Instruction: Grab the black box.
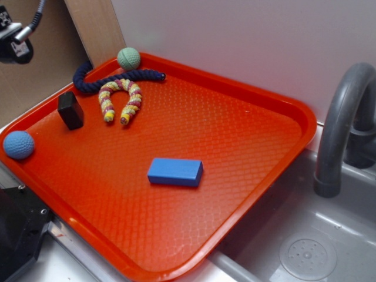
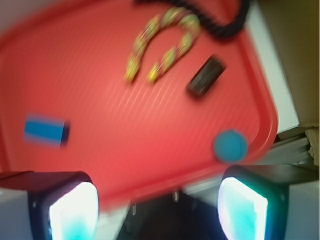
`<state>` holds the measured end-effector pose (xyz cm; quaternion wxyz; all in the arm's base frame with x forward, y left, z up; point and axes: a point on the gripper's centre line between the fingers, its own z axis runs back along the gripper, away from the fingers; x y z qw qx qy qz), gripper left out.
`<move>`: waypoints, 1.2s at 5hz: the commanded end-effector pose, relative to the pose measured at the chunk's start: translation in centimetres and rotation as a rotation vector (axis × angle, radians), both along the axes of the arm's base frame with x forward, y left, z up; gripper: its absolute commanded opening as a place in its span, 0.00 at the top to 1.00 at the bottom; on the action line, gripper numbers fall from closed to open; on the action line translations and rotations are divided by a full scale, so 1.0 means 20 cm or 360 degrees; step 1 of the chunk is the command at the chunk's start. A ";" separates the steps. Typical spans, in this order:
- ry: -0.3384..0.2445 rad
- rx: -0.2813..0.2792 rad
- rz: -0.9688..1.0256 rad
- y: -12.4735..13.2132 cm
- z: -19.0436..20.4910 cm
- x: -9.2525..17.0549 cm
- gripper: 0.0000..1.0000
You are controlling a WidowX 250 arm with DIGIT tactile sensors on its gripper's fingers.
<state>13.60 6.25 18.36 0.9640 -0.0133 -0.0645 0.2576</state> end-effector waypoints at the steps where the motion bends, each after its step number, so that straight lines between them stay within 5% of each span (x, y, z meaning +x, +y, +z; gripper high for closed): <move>1: -0.0252 0.0079 0.0574 0.29 -0.21 0.07 0.00; 2: -0.0244 0.0121 0.0656 0.39 -0.40 0.10 0.00; 3: -0.0173 0.0166 0.0649 0.39 -0.40 0.16 0.00; 6: -0.0173 0.0166 0.0649 0.39 -0.40 0.16 0.00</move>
